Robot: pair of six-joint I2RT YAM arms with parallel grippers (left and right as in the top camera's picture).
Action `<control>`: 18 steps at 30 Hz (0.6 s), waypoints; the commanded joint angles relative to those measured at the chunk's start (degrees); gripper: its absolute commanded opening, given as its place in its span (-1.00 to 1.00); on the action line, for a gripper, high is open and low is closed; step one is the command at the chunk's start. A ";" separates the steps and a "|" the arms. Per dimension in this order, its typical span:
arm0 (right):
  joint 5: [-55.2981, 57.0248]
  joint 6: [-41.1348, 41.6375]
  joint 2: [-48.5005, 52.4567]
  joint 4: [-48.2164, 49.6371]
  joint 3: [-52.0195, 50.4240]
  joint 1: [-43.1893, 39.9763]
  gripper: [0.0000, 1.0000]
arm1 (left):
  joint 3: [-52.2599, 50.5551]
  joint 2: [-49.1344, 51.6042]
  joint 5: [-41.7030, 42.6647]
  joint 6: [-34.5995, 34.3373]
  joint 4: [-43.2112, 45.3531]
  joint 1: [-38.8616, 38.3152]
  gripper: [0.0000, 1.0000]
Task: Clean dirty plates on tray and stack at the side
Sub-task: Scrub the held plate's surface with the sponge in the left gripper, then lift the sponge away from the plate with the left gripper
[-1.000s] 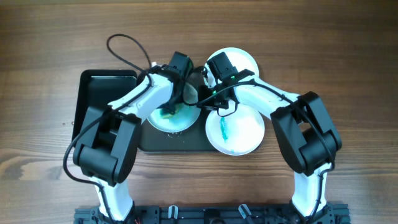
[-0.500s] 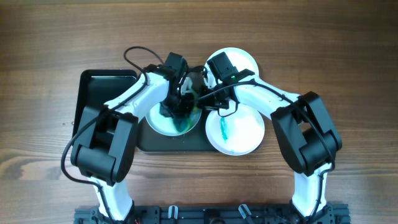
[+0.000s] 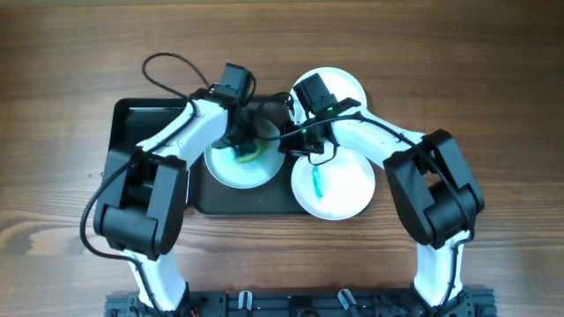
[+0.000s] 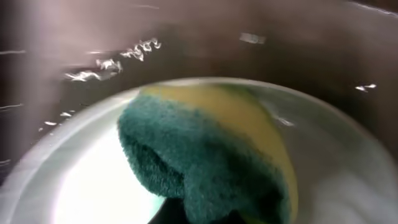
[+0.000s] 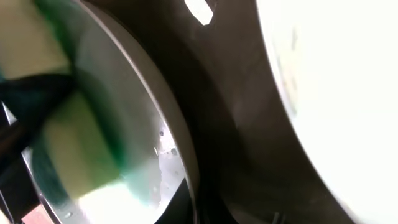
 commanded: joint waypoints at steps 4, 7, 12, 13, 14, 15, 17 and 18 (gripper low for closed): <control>2.56 -0.07 3.17 -0.74 -1.64 0.39 -0.91 | 0.83 0.72 -9.42 -5.46 -10.82 4.96 -0.92; 2.80 -0.09 3.15 -0.92 -1.64 0.39 -0.91 | 4.07 -0.13 -3.23 -4.59 -15.39 5.16 -0.92; 3.87 -0.20 3.13 -1.44 -1.64 0.39 -0.91 | 10.91 -5.14 1.97 0.74 -21.66 5.53 -0.92; 4.20 -0.26 3.06 -1.66 -1.64 0.39 -0.91 | 12.28 -6.25 2.10 1.42 -23.28 5.88 -0.92; 4.63 -0.24 3.02 -2.05 -1.60 0.39 -0.91 | 13.97 -7.74 2.16 2.19 -25.03 6.62 -0.92; 5.90 -0.24 2.67 -3.13 -1.25 0.39 -0.91 | 15.39 -9.05 2.12 2.64 -26.67 7.50 -0.92; 9.01 -0.26 0.83 -3.96 -0.96 0.46 -0.92 | 16.83 -12.07 2.12 2.78 -28.70 10.01 -0.92; 10.19 -0.31 -0.09 -4.13 -0.94 0.61 -0.91 | 16.83 -13.03 2.10 2.78 -28.94 11.02 -0.92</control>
